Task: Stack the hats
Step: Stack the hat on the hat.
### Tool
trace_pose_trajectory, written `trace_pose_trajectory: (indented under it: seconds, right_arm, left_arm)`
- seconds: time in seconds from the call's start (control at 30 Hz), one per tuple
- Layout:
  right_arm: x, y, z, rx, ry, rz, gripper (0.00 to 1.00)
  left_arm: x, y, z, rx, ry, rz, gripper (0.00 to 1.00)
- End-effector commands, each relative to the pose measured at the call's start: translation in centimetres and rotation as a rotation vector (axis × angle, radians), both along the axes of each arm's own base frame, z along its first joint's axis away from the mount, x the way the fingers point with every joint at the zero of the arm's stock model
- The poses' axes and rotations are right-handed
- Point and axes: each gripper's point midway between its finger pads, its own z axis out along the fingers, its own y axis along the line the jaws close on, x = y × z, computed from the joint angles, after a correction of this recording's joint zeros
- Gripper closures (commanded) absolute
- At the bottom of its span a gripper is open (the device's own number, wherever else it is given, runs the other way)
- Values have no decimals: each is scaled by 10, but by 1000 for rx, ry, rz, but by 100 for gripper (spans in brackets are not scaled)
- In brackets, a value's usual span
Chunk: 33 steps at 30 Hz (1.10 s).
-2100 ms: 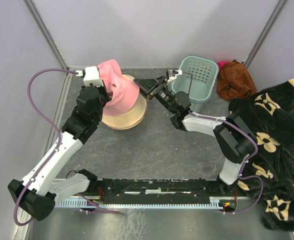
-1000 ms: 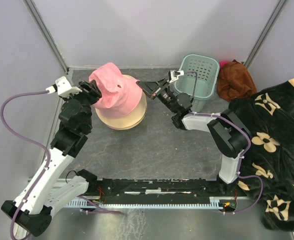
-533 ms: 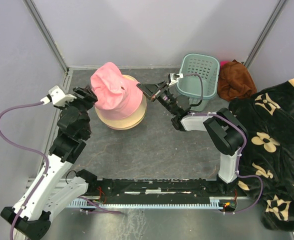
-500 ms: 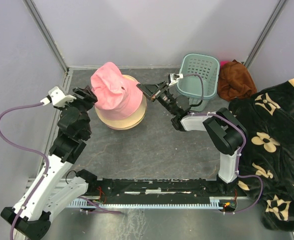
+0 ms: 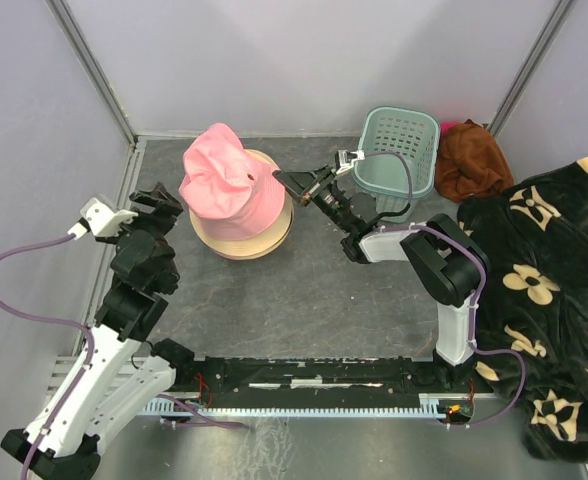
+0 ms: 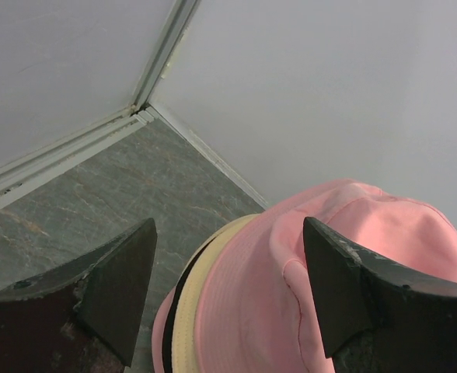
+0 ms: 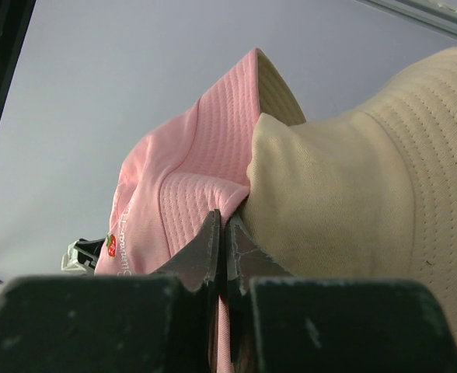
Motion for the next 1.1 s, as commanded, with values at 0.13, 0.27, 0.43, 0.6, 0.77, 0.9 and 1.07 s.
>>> trace_pose_trajectory:
  seconds: [0.13, 0.27, 0.43, 0.6, 0.77, 0.9, 1.07]
  right_arm:
    - [10, -4, -22, -20, 37, -38, 99]
    - [12, -3, -31, -28, 52, -38, 99]
    - [11, -4, -35, -40, 57, -38, 99]
    - [12, -8, -43, -53, 67, -46, 99]
    - [13, -12, -54, -61, 86, -60, 99]
    - [15, -17, -52, -50, 86, -65, 99]
    - [14, -17, -46, -46, 75, -56, 99]
  left_arm:
    - [-5, 15, -13, -92, -16, 110, 12]
    - [-2, 14, -24, -104, 9, 110, 8]
    - [4, 12, -36, -122, 35, 100, 7]
    - [9, 13, -52, -149, 66, 92, 6]
    - [19, 12, -73, -217, 88, 57, 6]
    - [32, 12, -85, -280, 87, 6, 6]
    - [53, 5, -91, -392, 29, -137, 8]
